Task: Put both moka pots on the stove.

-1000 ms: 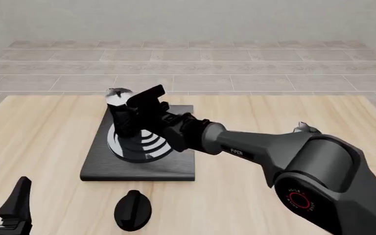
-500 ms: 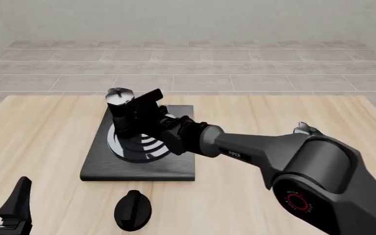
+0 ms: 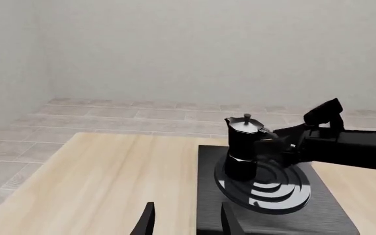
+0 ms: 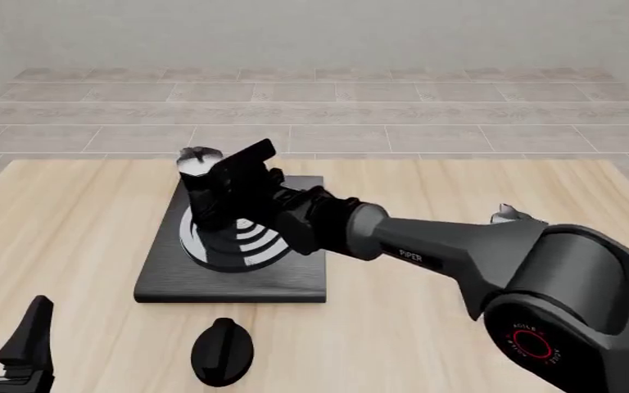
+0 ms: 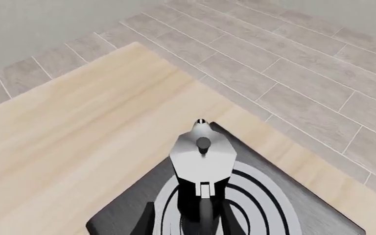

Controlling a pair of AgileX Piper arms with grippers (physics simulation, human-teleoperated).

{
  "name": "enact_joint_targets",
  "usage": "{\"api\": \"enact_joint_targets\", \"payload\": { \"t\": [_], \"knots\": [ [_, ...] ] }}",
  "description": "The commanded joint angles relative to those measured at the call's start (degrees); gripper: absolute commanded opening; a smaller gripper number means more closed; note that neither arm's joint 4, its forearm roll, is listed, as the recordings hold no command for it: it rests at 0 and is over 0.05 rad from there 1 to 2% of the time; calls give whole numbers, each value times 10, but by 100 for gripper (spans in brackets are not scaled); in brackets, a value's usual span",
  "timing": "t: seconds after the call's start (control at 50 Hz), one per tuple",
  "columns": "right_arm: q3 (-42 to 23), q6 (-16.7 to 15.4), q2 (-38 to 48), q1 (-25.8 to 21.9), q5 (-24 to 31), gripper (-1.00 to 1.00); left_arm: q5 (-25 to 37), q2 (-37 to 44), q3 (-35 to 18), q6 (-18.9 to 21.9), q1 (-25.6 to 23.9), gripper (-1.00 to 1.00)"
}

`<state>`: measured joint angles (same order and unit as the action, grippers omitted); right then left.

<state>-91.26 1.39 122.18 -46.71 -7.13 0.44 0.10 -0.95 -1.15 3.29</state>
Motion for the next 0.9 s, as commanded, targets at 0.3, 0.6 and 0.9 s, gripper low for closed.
{"api": "enact_joint_targets", "payload": {
  "t": [0.3, 0.6, 0.9],
  "knots": [
    [108, -19, -121, -12, 0, 100, -3, 0, 1, 10, -3, 100],
    [232, -6, -254, 0, -32, 100, -3, -1, 0, 12, -4, 100],
    [331, -5, -359, 41, -59, 100, -3, -1, -2, 15, -5, 100]
  ]
}}
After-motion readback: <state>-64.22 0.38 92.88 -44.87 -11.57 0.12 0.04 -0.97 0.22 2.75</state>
